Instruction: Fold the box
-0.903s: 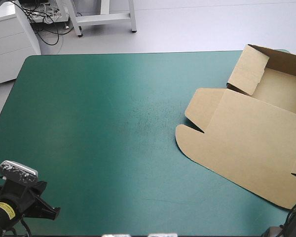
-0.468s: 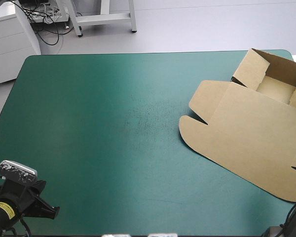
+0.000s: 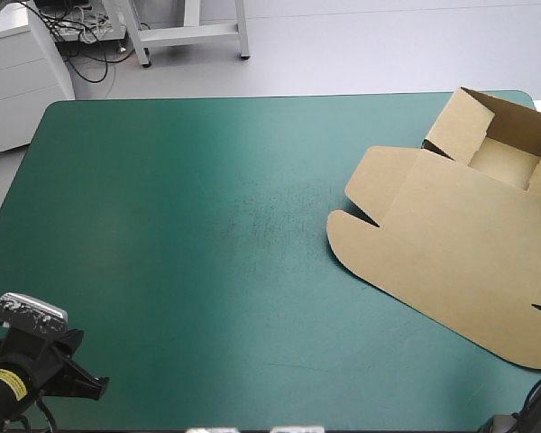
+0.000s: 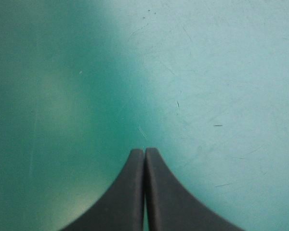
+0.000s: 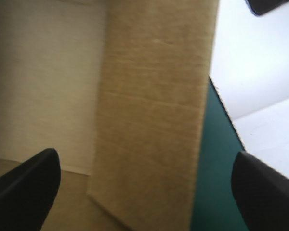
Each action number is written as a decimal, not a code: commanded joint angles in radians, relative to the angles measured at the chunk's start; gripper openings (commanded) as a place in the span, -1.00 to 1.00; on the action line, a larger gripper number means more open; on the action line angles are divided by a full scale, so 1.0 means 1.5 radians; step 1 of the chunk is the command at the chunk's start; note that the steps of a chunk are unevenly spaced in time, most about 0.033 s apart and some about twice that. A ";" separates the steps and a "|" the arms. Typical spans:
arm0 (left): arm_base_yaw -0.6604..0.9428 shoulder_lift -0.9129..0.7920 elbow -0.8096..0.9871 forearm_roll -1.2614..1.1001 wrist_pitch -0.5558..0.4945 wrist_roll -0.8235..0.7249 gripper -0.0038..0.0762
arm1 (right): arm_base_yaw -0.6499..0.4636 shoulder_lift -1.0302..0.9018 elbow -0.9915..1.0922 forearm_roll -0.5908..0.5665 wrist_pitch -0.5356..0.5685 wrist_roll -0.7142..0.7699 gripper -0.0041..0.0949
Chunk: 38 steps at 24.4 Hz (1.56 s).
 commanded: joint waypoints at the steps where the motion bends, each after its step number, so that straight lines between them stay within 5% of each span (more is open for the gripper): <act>1: -0.001 0.006 -0.015 0.009 -0.040 -0.008 -0.98 | -0.006 -0.106 0.004 0.083 0.006 -0.028 0.87; 6: -0.001 0.006 -0.015 0.009 -0.040 -0.008 -0.98 | 0.002 -0.249 0.117 0.136 0.006 -0.035 0.79; 8: -0.001 0.006 -0.015 0.009 -0.040 -0.008 -0.98 | 0.022 -0.319 0.174 0.168 0.006 -0.063 0.53; 10: -0.001 0.006 -0.015 0.009 -0.042 -0.008 -0.98 | 0.058 -0.380 0.219 0.179 0.006 -0.085 0.04; 11: -0.001 0.006 -0.015 0.009 -0.042 -0.008 -0.98 | 0.092 -0.418 0.248 0.176 0.004 -0.099 -0.42; 13: -0.001 0.006 -0.015 0.008 -0.041 -0.008 -0.98 | 0.157 -0.466 0.286 0.168 0.004 -0.118 -0.96; 17: -0.001 0.006 -0.015 0.007 -0.042 -0.025 -0.98 | 0.273 -0.569 0.377 0.168 0.000 -0.139 -0.96; 21: -0.001 0.003 -0.013 0.007 -0.035 -0.062 -0.98 | 0.343 -0.697 0.498 0.148 -0.081 -0.156 -0.96; 27: -0.001 -0.021 -0.009 0.007 -0.077 -0.063 -0.98 | 0.355 -0.829 0.609 0.135 -0.146 -0.150 -0.96; 38: -0.001 -0.144 0.034 -0.031 -0.131 -0.058 -0.98 | 0.355 -1.017 0.797 0.057 -0.159 -0.122 -0.96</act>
